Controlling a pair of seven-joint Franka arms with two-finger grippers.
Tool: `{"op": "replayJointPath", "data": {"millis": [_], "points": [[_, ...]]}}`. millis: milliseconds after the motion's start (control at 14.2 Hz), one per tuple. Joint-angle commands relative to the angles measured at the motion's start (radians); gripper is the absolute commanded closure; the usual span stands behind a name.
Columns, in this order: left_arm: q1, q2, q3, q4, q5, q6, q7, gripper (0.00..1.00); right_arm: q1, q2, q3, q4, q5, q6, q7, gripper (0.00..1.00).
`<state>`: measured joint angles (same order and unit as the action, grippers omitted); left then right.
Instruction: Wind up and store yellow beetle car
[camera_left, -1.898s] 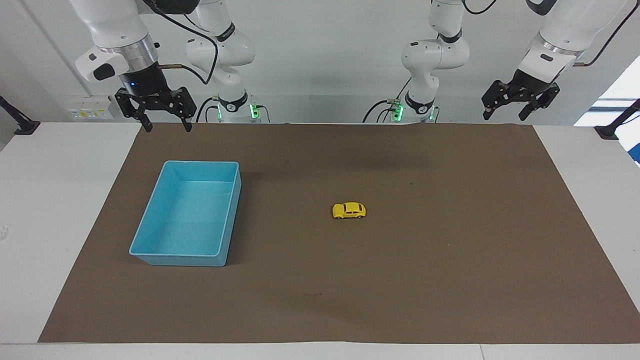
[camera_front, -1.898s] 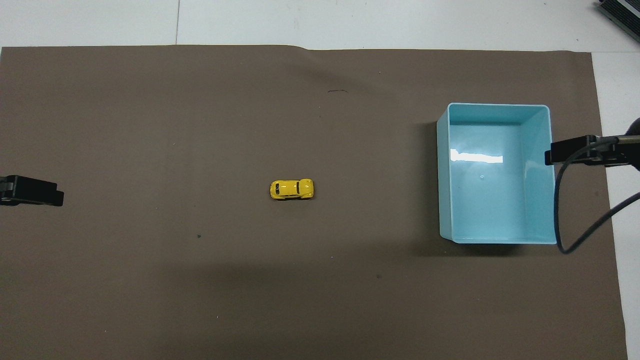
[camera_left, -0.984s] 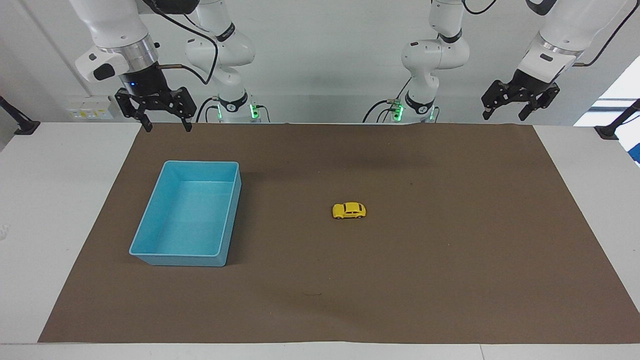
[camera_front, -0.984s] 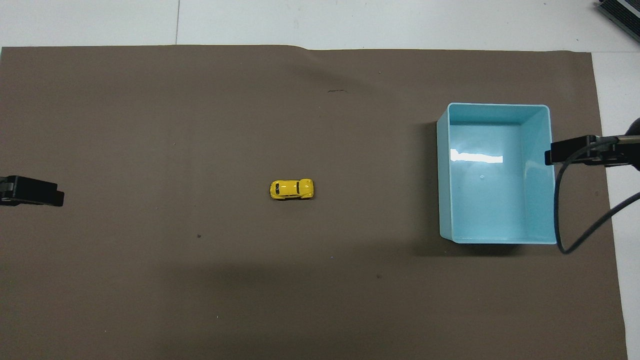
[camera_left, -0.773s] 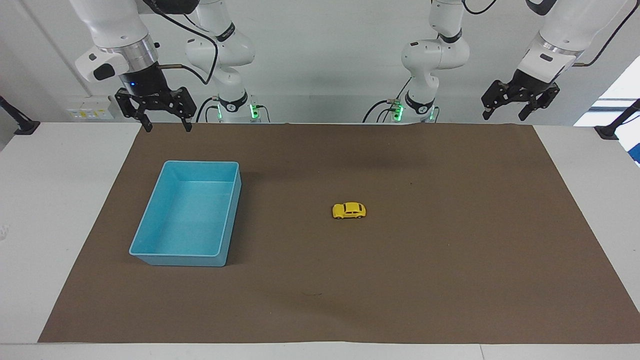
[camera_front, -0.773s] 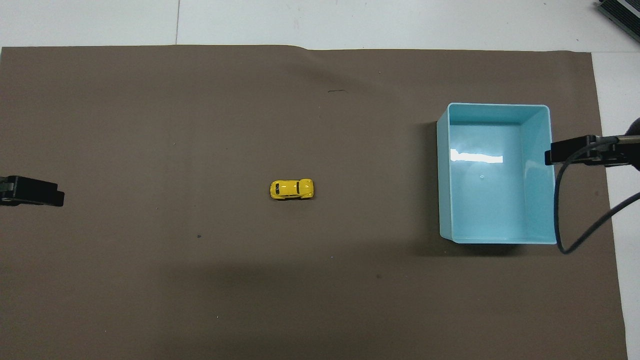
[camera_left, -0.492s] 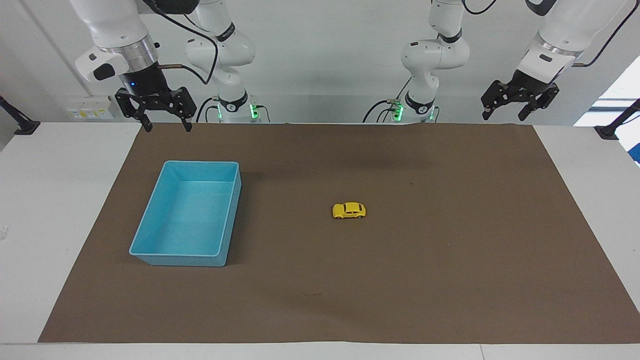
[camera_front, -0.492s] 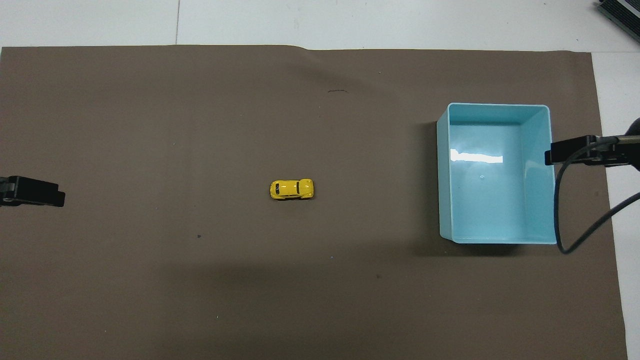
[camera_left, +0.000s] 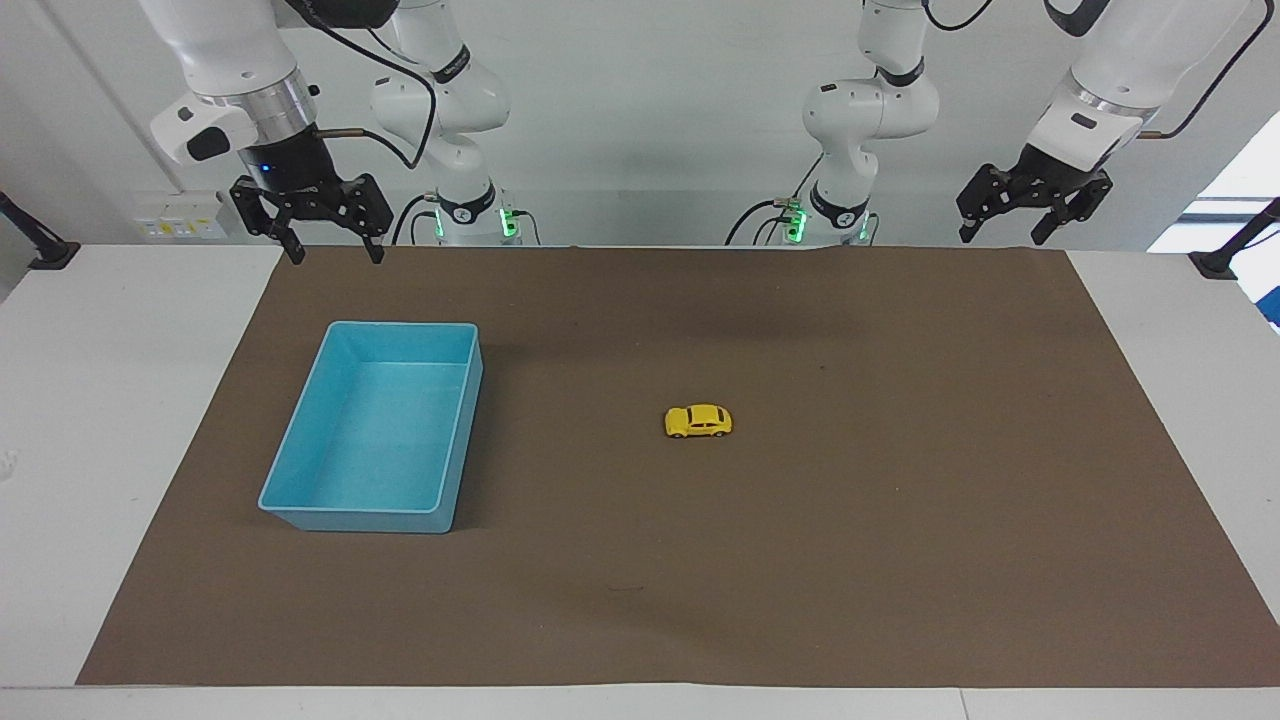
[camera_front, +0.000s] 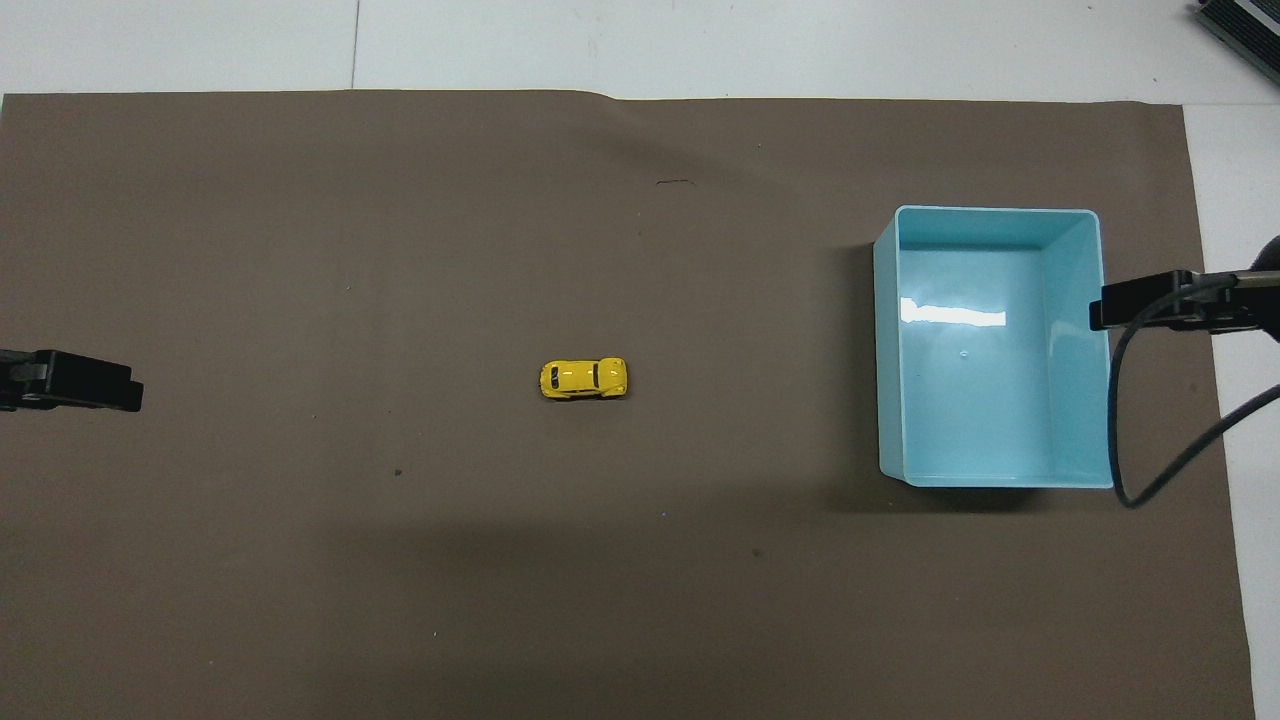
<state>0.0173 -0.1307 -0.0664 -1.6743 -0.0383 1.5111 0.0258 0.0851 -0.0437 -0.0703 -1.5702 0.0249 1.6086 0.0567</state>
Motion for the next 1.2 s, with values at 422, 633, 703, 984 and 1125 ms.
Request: {"op": "replayJointPath", "data": {"millis": [422, 633, 703, 984, 1125], "points": [[0.003, 0.002, 0.011, -0.022, -0.038, 0.05, -0.006, 0.0, -0.008, -0.007, 0.0, -0.01, 0.016, 0.004, 0.008, 0.0], [0.01, 0.0, 0.017, -0.021, -0.037, 0.032, -0.195, 0.0, -0.008, -0.007, 0.0, -0.01, 0.016, 0.004, 0.008, 0.0], [0.01, 0.0, 0.017, -0.022, -0.037, 0.047, -0.299, 0.0, -0.008, -0.007, 0.0, -0.01, 0.016, 0.004, 0.008, 0.0], [0.006, 0.003, 0.016, -0.028, -0.04, 0.052, -0.45, 0.0, -0.011, -0.007, -0.002, -0.01, 0.016, 0.004, 0.008, 0.0], [-0.014, 0.028, 0.013, -0.03, -0.04, 0.075, -0.606, 0.0, -0.013, -0.007, -0.002, -0.01, 0.016, 0.004, 0.008, 0.0]]}}
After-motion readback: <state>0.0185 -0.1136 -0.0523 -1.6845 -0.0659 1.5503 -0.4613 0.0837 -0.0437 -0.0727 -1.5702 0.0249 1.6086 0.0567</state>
